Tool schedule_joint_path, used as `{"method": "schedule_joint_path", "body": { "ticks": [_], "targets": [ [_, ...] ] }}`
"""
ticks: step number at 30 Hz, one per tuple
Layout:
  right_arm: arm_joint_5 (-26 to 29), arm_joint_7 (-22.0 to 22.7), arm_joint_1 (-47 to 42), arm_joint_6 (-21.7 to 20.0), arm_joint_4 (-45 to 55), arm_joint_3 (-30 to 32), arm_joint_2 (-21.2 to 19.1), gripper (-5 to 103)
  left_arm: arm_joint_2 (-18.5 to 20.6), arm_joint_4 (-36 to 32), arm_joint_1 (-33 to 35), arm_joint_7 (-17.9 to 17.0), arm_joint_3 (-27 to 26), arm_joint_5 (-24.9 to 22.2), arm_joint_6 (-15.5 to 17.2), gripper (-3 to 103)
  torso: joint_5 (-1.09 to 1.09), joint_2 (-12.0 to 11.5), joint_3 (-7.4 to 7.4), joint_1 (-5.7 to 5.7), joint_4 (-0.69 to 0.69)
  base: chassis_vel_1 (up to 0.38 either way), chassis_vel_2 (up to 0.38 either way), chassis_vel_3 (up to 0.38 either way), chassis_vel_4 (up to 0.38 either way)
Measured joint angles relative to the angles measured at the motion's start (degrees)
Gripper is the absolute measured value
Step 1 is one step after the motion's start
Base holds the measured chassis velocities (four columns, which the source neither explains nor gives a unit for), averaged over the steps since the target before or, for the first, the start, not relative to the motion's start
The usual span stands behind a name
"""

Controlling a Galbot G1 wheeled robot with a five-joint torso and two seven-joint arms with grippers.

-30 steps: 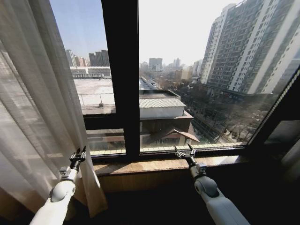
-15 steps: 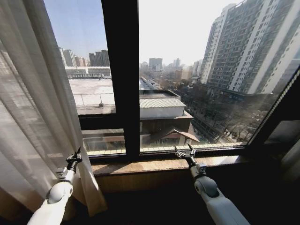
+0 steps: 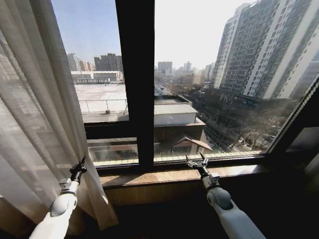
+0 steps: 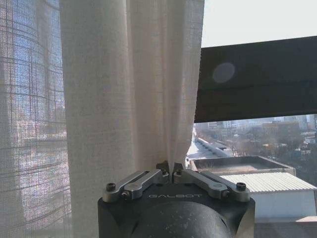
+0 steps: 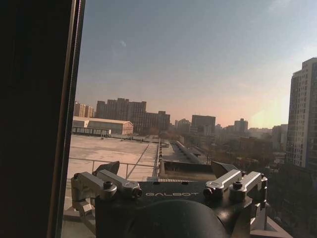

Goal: Open the curtains by pulling them apart, changing their state from closed to fully open.

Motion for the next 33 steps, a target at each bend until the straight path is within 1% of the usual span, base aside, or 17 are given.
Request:
{"method": "schedule_joint_path", "body": {
  "ticks": [7, 16, 18, 22, 28, 31, 33],
  "targets": [
    [0.0, 0.0, 0.0, 0.0, 0.0, 0.0, 0.0, 100, -0.3, 0.1, 0.6, 0.0, -0.7, 0.1, -0.5, 0, 0.0, 0.0, 0.0, 0.01, 0.01, 0.284, 0.305, -0.292, -0.304],
    [0.0, 0.0, 0.0, 0.0, 0.0, 0.0, 0.0, 100, -0.5, 0.1, 0.8, 0.0, -0.9, 0.1, -0.7, 0, -0.02, 0.0, 0.0, 0.01, 0.01, 0.376, 0.338, -0.377, -0.351],
    [0.0, 0.0, 0.0, 0.0, 0.0, 0.0, 0.0, 100, -0.5, 0.3, 0.8, 0.0, -1.1, 0.1, -0.9, 0, 0.01, 0.0, 0.0, 0.0, 0.01, 0.383, 0.341, -0.396, -0.356],
    [0.0, 0.0, 0.0, 0.0, 0.0, 0.0, 0.0, 100, -0.5, 0.3, 0.9, 0.0, -1.4, 0.2, -1.1, 0, -0.02, 0.0, 0.0, 0.0, 0.01, 0.391, 0.315, -0.383, -0.312],
    [0.0, 0.0, 0.0, 0.0, 0.0, 0.0, 0.0, 100, -0.6, 0.4, 1.1, 0.0, -1.5, 0.2, -1.3, 0, 0.01, 0.0, 0.0, -0.01, 0.01, 0.373, 0.335, -0.368, -0.333],
    [0.0, 0.0, 0.0, 0.0, 0.0, 0.0, 0.0, 100, -0.6, 0.4, 1.2, 0.0, -1.7, 0.2, -1.4, 0, -0.02, 0.0, 0.0, 0.0, 0.01, 0.362, 0.324, -0.377, -0.341],
    [0.0, 0.0, 0.0, 0.0, 0.0, 0.0, 0.0, 100, -0.7, 0.4, 1.4, 0.0, -1.8, 0.2, -1.5, 0, 0.01, 0.0, 0.0, 0.0, 0.0, 0.363, 0.334, -0.376, -0.328]
  ]
}}
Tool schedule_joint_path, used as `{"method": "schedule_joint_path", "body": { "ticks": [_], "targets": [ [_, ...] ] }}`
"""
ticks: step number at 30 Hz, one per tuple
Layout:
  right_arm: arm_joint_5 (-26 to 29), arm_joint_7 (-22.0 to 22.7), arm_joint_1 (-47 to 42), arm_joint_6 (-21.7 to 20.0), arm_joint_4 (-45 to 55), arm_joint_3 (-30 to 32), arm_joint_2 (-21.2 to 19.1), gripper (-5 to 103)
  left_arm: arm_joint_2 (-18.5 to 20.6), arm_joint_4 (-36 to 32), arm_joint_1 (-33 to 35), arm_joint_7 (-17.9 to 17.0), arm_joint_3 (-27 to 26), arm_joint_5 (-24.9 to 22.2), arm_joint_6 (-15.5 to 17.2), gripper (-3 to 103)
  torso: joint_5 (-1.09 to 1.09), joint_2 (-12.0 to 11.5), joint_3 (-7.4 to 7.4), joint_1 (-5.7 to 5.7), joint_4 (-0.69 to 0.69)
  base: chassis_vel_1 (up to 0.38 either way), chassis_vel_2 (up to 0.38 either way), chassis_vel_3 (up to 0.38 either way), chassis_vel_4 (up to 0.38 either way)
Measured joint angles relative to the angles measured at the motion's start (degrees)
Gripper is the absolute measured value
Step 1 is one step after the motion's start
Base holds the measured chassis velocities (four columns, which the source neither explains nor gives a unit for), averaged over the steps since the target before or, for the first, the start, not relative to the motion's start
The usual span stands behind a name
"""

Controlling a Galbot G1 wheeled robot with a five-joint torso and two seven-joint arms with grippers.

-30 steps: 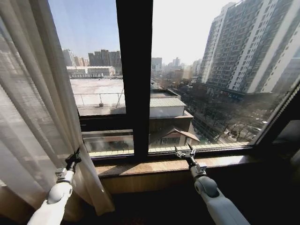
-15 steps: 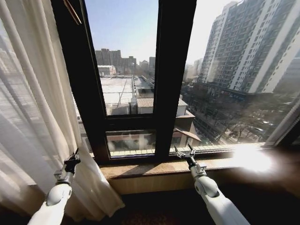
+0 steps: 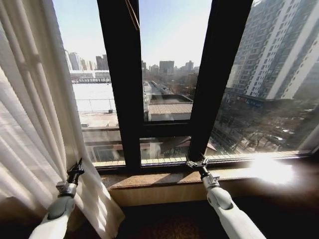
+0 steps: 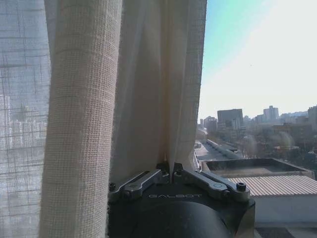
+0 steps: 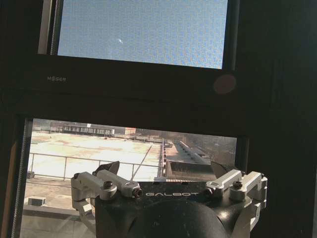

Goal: Open the curtains by pulling them apart, changing their state from closed to fully open.

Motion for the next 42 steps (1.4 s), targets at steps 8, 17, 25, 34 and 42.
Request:
{"method": "schedule_joint_path", "body": {
  "ticks": [8, 17, 25, 34, 42],
  "targets": [
    [0.0, 0.0, 0.0, 0.0, 0.0, 0.0, 0.0, 100, 0.1, 0.1, 0.2, 0.0, -0.6, 0.0, 0.0, 0, -0.01, 0.0, 0.0, -0.01, 0.0, 0.365, 0.335, -0.372, -0.331],
    [0.0, 0.0, 0.0, 0.0, 0.0, 0.0, 0.0, 100, -0.1, 0.8, 0.2, 0.0, -0.8, 0.1, -0.2, 0, 0.0, 0.0, 0.0, -0.01, 0.0, 0.372, 0.332, -0.373, -0.328],
    [0.0, 0.0, 0.0, 0.0, 0.0, 0.0, 0.0, 100, -0.2, 1.5, 0.0, 0.0, -0.8, 0.2, -0.3, 0, -0.02, 0.0, 0.0, 0.0, 0.0, 0.367, 0.345, -0.358, -0.353],
    [0.0, 0.0, 0.0, 0.0, 0.0, 0.0, 0.0, 100, -0.2, 1.9, 0.1, 0.0, -1.0, 0.3, -0.5, 0, -0.04, 0.0, 0.0, 0.0, 0.03, 0.27, 0.26, -0.279, -0.264],
    [0.0, 0.0, 0.0, 0.0, 0.0, 0.0, 0.0, 100, -0.5, 2.3, 0.3, -0.1, -0.9, 0.9, -0.6, 0, 0.04, 0.0, 0.01, 0.01, 0.0, 0.0, -0.001, 0.002, -0.021]
  ]
}}
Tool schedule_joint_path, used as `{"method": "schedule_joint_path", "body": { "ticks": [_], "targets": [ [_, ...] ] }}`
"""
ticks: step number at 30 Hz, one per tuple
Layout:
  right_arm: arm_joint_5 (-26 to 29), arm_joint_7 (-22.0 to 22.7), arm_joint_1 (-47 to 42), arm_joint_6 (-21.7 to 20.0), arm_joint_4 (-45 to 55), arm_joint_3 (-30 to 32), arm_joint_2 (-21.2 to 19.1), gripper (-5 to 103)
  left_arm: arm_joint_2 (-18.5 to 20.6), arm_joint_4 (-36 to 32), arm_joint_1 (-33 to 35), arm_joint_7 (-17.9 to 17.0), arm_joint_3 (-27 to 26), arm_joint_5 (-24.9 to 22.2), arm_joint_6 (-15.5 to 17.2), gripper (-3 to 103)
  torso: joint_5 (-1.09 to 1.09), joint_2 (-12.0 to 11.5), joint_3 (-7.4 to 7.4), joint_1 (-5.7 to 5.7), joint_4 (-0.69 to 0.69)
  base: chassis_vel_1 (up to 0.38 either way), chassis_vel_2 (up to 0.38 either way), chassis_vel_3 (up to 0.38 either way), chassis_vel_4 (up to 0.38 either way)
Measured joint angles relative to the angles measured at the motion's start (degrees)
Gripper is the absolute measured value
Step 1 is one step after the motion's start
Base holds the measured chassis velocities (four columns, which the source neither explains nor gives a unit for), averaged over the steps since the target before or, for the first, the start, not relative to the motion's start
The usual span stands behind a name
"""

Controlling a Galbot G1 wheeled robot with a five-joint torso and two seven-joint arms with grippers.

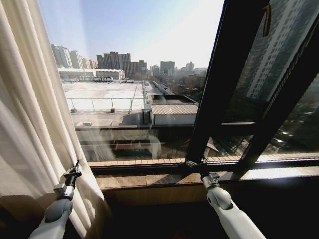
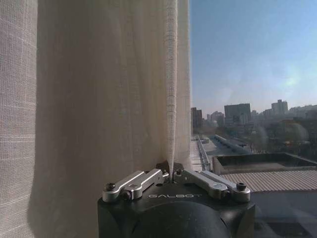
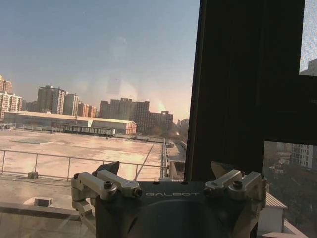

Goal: Open the curtains by pulling them apart, changing their state from closed to fully open.

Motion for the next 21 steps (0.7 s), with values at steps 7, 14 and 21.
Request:
{"method": "schedule_joint_path", "body": {
  "ticks": [7, 14, 21],
  "targets": [
    [0.0, 0.0, 0.0, 0.0, 0.0, 0.0, 0.0, 100, 0.1, 0.2, 0.0, 0.0, -0.1, 0.1, 0.0, 0, -0.05, 0.0, -0.01, -0.01, 0.0, -0.036, -0.029, 0.023, 0.024],
    [0.0, 0.0, 0.0, 0.0, 0.0, 0.0, 0.0, 100, 0.4, 0.7, -0.1, 0.0, -0.5, 0.2, -0.3, 0, -0.05, 0.0, -0.01, 0.0, 0.01, 0.087, 0.057, -0.076, -0.051],
    [0.0, 0.0, 0.0, 0.0, 0.0, 0.0, 0.0, 100, 0.3, 1.0, -0.2, 0.0, -0.6, 0.2, -0.6, 0, -0.06, 0.0, -0.02, -0.01, 0.01, 0.116, 0.076, -0.128, -0.087]
  ]
}}
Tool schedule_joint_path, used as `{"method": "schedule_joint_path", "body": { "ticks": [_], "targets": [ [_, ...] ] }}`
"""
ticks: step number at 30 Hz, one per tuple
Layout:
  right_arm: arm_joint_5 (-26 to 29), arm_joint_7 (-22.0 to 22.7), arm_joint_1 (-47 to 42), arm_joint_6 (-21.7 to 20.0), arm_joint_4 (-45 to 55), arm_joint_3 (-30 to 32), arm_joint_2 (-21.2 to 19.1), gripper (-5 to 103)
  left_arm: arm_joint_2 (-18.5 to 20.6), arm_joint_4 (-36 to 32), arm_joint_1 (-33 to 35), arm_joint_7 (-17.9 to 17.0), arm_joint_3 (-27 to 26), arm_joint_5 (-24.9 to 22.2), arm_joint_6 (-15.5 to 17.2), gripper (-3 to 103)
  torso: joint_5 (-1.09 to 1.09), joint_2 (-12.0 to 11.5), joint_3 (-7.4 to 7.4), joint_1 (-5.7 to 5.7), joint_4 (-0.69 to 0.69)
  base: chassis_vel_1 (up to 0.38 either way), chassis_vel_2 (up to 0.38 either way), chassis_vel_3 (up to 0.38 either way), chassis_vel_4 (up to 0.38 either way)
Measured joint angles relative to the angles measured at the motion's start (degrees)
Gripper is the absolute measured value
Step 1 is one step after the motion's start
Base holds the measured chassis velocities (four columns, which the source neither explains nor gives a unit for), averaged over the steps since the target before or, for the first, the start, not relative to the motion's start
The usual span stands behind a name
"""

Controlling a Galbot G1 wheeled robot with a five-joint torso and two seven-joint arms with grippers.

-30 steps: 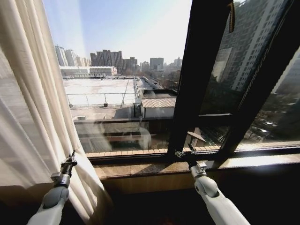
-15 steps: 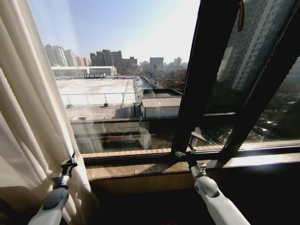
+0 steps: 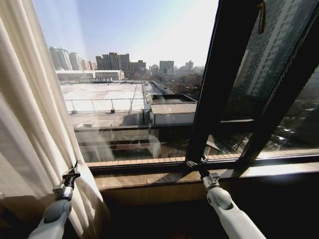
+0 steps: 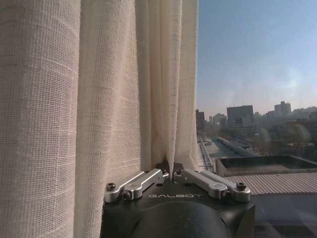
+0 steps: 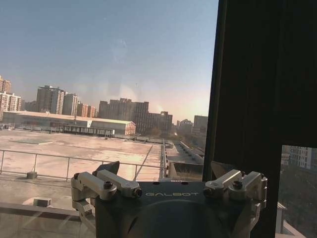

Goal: Open the curtains by pulling them apart, changing their state from closed to fully open.

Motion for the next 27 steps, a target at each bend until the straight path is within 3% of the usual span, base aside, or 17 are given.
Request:
{"method": "schedule_joint_path", "body": {
  "ticks": [7, 13, 17, 19, 21, 27],
  "targets": [
    [0.0, 0.0, 0.0, 0.0, 0.0, 0.0, 0.0, 100, 1.3, 2.1, -1.2, -0.2, -0.2, -0.6, -0.3, 0, -0.01, 0.0, 0.01, 0.0, 0.0, 0.019, 0.022, -0.014, -0.011],
    [0.0, 0.0, 0.0, 0.0, 0.0, 0.0, 0.0, 100, 5.7, 7.6, -4.4, -1.5, -2.8, -4.0, 0.3, 0, -0.03, 0.0, 0.02, 0.01, -0.01, 0.0, 0.0, 0.0, 0.0],
    [0.0, 0.0, 0.0, 0.0, 0.0, 0.0, 0.0, 100, 11.8, 18.2, -9.6, -2.5, -7.5, -4.7, -0.4, 0, -0.03, 0.0, 0.02, 0.01, 0.0, 0.0, 0.0, 0.0, 0.0],
    [0.0, 0.0, 0.0, 0.0, 0.0, 0.0, 0.0, 100, 12.5, 19.8, -10.2, -2.5, -8.1, -4.4, -0.7, 0, -0.03, 0.0, 0.02, 0.01, 0.0, 0.0, 0.0, 0.0, 0.0],
    [0.0, 0.0, 0.0, 0.0, 0.0, 0.0, 0.0, 100, 16.1, 27.5, -13.4, -2.8, -11.1, -2.7, -2.1, 0, -0.03, 0.0, 0.02, 0.01, 0.02, 0.0, 0.0, 0.0, 0.0],
    [0.0, 0.0, 0.0, 0.0, 0.0, 0.0, 0.0, 100, 20.5, 34.4, -16.0, -3.0, -13.7, -0.6, -3.7, 0, 0.0, 0.0, 0.02, 0.01, 0.04, 0.0, 0.0, 0.0, 0.0]
  ]
}}
